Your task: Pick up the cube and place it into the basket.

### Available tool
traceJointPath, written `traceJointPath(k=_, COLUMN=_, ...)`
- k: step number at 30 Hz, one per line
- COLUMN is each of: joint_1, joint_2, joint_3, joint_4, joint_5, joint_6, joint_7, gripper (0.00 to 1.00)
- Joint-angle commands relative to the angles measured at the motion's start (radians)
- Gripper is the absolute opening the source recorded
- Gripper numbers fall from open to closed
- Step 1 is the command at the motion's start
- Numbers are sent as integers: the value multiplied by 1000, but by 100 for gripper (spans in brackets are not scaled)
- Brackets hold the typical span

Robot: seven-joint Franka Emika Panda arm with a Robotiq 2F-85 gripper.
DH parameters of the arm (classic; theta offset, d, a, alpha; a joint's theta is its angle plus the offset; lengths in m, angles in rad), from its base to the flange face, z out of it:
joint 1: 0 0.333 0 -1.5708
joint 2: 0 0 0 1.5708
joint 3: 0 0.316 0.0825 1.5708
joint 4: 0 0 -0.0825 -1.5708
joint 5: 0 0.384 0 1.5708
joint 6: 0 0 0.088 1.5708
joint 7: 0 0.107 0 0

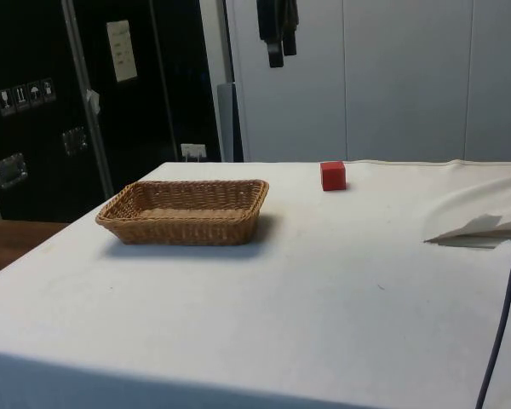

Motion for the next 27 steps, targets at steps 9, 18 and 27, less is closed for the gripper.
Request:
traceJointPath(k=9, joint_1=-7, joint_2=-18, joint_3=-61, joint_4=-45, joint_5=-35, joint_6=48, joint_7=-47, gripper=100)
traceJointPath(k=18, joint_1=-8, joint_2=-12, joint_3=-127, joint_4=-68, joint_5=-39, joint_6=90, joint_7=-112, gripper=100)
traceJointPath(k=27, joint_1=-9, joint_2=0, joint_3=-198, joint_4=-84, joint_5=-37, joint_6=133, joint_7=-192, gripper=100)
